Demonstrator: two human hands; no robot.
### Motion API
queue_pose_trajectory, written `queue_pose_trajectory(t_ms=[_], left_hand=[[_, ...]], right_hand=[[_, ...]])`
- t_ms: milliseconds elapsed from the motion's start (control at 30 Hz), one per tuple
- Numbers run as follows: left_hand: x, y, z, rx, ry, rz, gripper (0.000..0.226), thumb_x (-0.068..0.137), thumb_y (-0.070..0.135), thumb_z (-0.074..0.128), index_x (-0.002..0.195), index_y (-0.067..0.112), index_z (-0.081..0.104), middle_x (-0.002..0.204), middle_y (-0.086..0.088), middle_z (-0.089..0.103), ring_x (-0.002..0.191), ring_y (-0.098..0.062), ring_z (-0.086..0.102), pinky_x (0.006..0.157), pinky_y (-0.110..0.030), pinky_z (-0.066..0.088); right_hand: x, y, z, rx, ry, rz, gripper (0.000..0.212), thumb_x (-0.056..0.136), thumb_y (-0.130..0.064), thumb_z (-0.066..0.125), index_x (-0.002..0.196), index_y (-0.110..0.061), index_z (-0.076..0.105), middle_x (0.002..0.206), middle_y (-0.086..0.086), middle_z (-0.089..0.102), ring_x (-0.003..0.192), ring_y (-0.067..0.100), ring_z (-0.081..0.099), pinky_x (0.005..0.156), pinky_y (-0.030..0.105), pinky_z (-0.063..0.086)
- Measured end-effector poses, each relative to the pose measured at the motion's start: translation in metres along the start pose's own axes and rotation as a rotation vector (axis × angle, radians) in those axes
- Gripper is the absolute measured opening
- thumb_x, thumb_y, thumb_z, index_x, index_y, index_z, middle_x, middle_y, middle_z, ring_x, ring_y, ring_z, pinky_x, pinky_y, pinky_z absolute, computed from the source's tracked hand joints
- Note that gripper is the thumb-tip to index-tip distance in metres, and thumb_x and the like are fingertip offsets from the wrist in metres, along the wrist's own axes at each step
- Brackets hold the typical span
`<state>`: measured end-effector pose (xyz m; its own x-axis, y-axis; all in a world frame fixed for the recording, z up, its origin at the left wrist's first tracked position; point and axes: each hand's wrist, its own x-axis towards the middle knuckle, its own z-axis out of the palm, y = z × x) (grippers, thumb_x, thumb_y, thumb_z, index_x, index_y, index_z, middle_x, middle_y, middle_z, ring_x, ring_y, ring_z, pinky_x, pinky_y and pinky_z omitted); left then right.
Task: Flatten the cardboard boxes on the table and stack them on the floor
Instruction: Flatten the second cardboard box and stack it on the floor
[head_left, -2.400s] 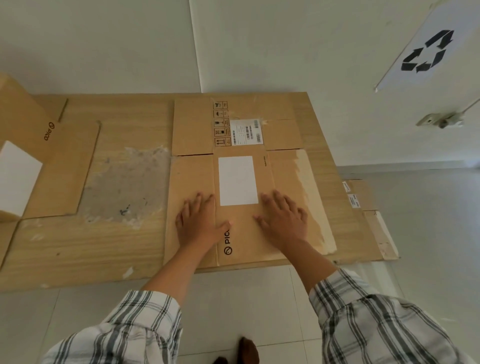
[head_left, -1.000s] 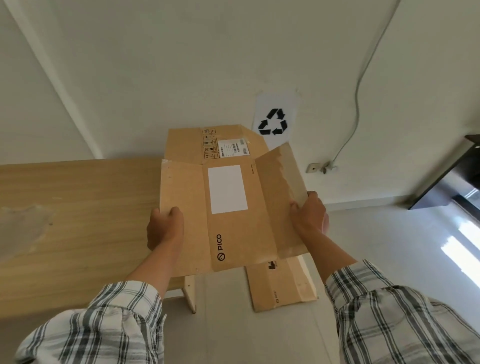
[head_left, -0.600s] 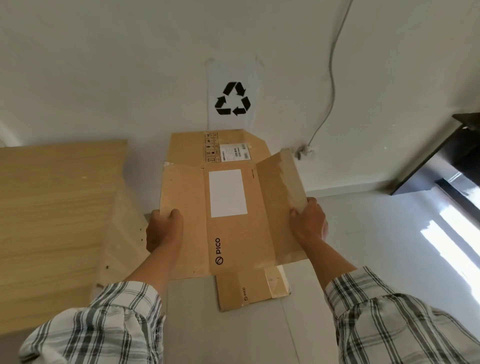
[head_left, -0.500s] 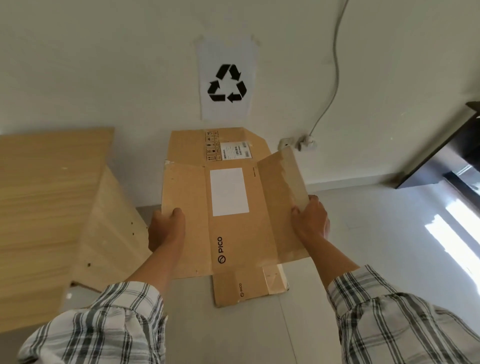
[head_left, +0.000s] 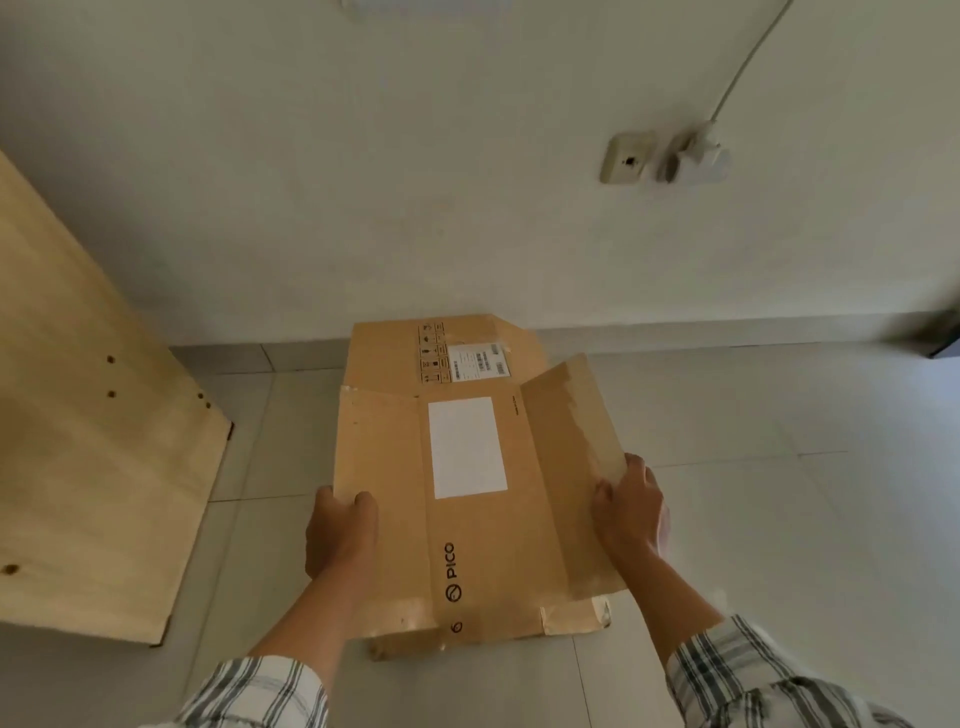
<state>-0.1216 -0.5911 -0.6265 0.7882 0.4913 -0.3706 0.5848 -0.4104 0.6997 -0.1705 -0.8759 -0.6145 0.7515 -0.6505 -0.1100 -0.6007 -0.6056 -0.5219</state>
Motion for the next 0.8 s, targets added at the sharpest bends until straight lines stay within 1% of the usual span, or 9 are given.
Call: queue_pose_trajectory(t_ms=[100, 167, 267, 367, 467, 567, 633, 700, 800], left_hand=[[0.031, -0.056, 0.055, -0.025, -0.080, -0.016, 0.023, 0.088, 0.014, 0.052, 0.110, 0.013, 0.057, 0.091, -0.009, 0.063, 0.073, -0.029, 0.059, 0.069, -0.038, 0.051], [0.050, -0.080, 0.084, -0.016, -0.120, -0.007, 0.025, 0.088, 0.007, 0.052, 0.112, 0.009, 0.057, 0.094, -0.012, 0.063, 0.071, -0.026, 0.056, 0.064, -0.033, 0.046], [0.073, -0.103, 0.117, 0.061, -0.148, 0.004, 0.028, 0.087, 0.005, 0.052, 0.115, 0.006, 0.056, 0.099, -0.014, 0.062, 0.077, -0.030, 0.056, 0.064, -0.032, 0.044], [0.088, -0.124, 0.138, 0.150, -0.173, -0.031, 0.038, 0.087, 0.007, 0.053, 0.125, 0.006, 0.054, 0.108, -0.016, 0.062, 0.083, -0.031, 0.057, 0.067, -0.033, 0.045], [0.101, -0.141, 0.143, 0.232, -0.192, -0.026, 0.039, 0.088, 0.014, 0.056, 0.127, 0.007, 0.055, 0.119, -0.017, 0.063, 0.092, -0.033, 0.058, 0.076, -0.036, 0.049], [0.107, -0.151, 0.140, 0.317, -0.220, -0.008, 0.031, 0.091, 0.023, 0.061, 0.118, 0.009, 0.062, 0.117, -0.015, 0.067, 0.097, -0.034, 0.062, 0.079, -0.035, 0.050], [0.111, -0.156, 0.140, 0.361, -0.220, -0.002, 0.036, 0.091, 0.031, 0.063, 0.120, 0.010, 0.063, 0.120, -0.015, 0.066, 0.106, -0.037, 0.063, 0.086, -0.038, 0.053], [0.113, -0.160, 0.141, 0.438, -0.215, -0.004, 0.047, 0.088, 0.039, 0.065, 0.125, 0.010, 0.061, 0.124, -0.015, 0.062, 0.110, -0.038, 0.061, 0.091, -0.042, 0.053], [0.113, -0.166, 0.144, 0.586, -0.242, -0.016, 0.067, 0.083, 0.047, 0.069, 0.138, 0.015, 0.048, 0.136, -0.014, 0.048, 0.123, -0.039, 0.051, 0.099, -0.047, 0.048]], right_hand=[[0.011, 0.049, 0.067, -0.018, -0.031, 0.054, 0.036, 0.096, -0.020, 0.054, 0.130, -0.013, 0.048, 0.116, 0.009, 0.063, 0.093, 0.028, 0.062, 0.075, 0.038, 0.052], [0.016, 0.074, 0.101, 0.004, -0.043, 0.097, 0.035, 0.096, -0.018, 0.052, 0.130, -0.013, 0.048, 0.115, 0.010, 0.063, 0.092, 0.028, 0.061, 0.077, 0.041, 0.053], [0.022, 0.100, 0.140, 0.012, -0.064, 0.113, 0.037, 0.097, -0.017, 0.052, 0.133, -0.011, 0.047, 0.115, 0.011, 0.063, 0.094, 0.030, 0.061, 0.080, 0.042, 0.052], [0.030, 0.117, 0.164, 0.013, -0.095, 0.126, 0.043, 0.097, -0.016, 0.051, 0.140, -0.012, 0.043, 0.120, 0.012, 0.061, 0.101, 0.031, 0.061, 0.082, 0.043, 0.052], [0.034, 0.131, 0.174, -0.024, -0.114, 0.150, 0.055, 0.098, -0.020, 0.050, 0.149, -0.014, 0.033, 0.128, 0.014, 0.057, 0.110, 0.033, 0.059, 0.086, 0.044, 0.050], [0.034, 0.142, 0.179, -0.040, -0.155, 0.175, 0.061, 0.099, -0.021, 0.049, 0.154, -0.013, 0.024, 0.133, 0.016, 0.053, 0.115, 0.034, 0.056, 0.091, 0.045, 0.048], [0.035, 0.148, 0.180, -0.048, -0.175, 0.191, 0.062, 0.100, -0.023, 0.048, 0.155, -0.013, 0.021, 0.136, 0.017, 0.050, 0.119, 0.035, 0.054, 0.093, 0.046, 0.047], [0.036, 0.151, 0.182, -0.074, -0.201, 0.193, 0.063, 0.101, -0.027, 0.047, 0.155, -0.013, 0.019, 0.140, 0.017, 0.046, 0.124, 0.035, 0.050, 0.096, 0.047, 0.045], [0.037, 0.157, 0.186, -0.176, -0.326, 0.165, 0.070, 0.100, -0.035, 0.047, 0.156, -0.012, 0.012, 0.148, 0.015, 0.040, 0.132, 0.035, 0.041, 0.102, 0.049, 0.042]])
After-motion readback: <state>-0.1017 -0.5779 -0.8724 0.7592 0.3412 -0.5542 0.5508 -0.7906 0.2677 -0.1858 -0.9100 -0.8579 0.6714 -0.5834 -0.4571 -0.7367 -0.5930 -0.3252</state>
